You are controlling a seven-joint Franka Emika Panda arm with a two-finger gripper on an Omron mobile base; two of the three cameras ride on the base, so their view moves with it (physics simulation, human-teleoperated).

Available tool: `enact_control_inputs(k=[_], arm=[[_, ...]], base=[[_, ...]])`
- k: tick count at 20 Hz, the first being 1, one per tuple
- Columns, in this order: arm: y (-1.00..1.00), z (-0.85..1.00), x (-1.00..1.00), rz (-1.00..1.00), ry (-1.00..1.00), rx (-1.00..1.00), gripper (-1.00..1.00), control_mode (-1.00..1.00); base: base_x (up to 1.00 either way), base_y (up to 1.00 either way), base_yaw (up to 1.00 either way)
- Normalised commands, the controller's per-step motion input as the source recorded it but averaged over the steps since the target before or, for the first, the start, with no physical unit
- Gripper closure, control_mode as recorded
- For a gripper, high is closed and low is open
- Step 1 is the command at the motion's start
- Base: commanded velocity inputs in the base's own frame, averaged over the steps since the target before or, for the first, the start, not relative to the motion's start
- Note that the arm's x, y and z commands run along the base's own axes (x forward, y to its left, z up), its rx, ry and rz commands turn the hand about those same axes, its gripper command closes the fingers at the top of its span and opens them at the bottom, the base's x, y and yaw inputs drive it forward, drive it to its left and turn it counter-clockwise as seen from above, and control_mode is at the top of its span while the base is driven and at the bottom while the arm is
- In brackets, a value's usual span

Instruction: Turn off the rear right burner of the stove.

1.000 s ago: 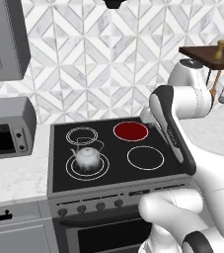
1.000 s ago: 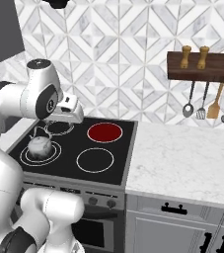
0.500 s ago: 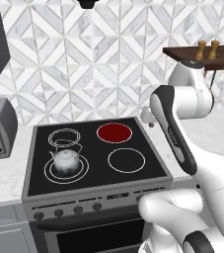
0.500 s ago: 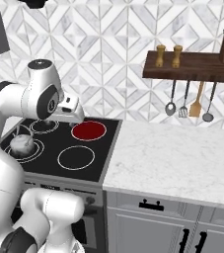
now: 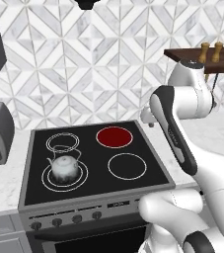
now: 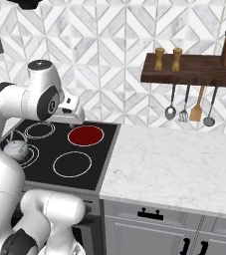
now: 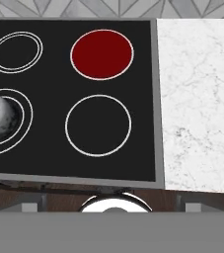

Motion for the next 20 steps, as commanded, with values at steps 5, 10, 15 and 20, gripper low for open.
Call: enact_control_inputs(k=[5, 10, 15, 20], arm=[[0.0, 0.0, 0.0, 0.0, 0.0, 0.0, -1.0, 1.0], [0.0, 0.0, -0.04, 0.0, -0.02, 0.0, -1.0, -1.0], [0.11, 0.0, -0.18, 0.01, -0.08, -0.02, -1.0, -1.0], [0.74, 0.0, -0.57, 0.16, -0.09, -0.21, -1.0, -1.0]], base=[[0.26, 0.0, 0.0], [0.0, 0.0, 0.0], [0.0, 0.0, 0.0], [0.0, 0.0, 0.0]])
